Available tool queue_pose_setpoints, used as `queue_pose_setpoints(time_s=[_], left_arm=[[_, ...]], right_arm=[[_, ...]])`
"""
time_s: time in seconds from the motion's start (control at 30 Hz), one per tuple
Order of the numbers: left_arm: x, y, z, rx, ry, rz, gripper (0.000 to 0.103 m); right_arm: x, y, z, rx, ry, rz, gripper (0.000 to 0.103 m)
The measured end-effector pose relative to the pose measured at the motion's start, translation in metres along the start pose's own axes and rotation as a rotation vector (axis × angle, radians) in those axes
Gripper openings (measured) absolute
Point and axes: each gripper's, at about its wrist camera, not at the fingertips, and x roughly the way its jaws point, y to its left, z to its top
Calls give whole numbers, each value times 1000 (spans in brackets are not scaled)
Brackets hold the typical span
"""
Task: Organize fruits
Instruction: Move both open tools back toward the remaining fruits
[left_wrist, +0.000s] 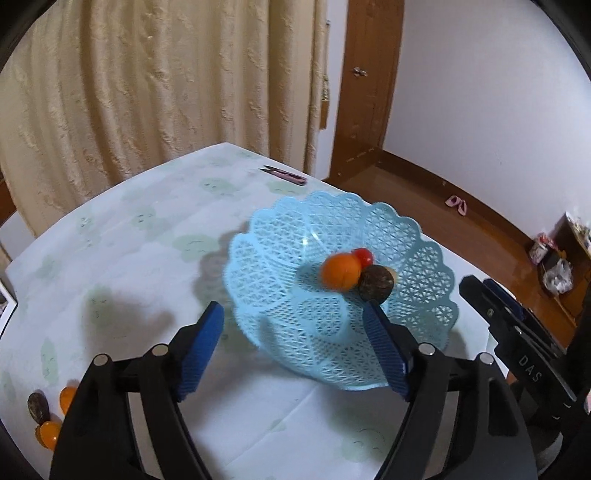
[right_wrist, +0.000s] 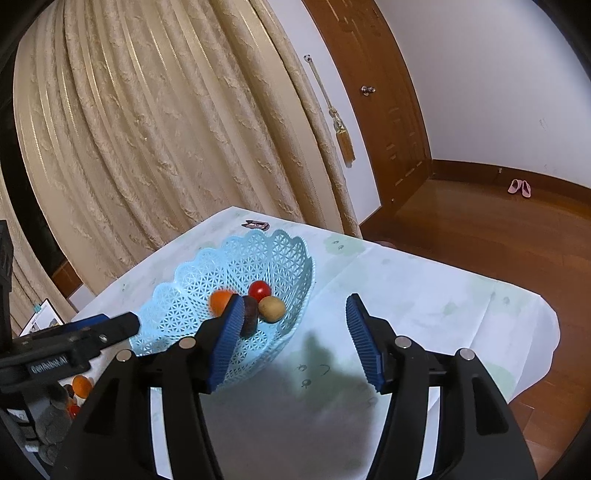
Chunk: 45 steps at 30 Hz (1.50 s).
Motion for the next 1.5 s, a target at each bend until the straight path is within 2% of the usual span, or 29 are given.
queue_pose_setpoints(time_s=[0.13, 0.87, 1.23, 1.5], left_arm=[[-9, 14, -2, -27, -10, 18, 82], [-77, 91, -16, -132, -115, 175, 83], [-113, 167, -47, -264, -138, 278, 85], [-123, 218, -77, -349, -101, 355, 85]], right_arm=[[-1, 5, -3, -7, -3, 8, 65], [-13, 48, -9, -48, -3, 83, 66], [-10, 88, -18, -104, 26, 139, 66], [-5, 120, -31, -153, 64, 187, 66]])
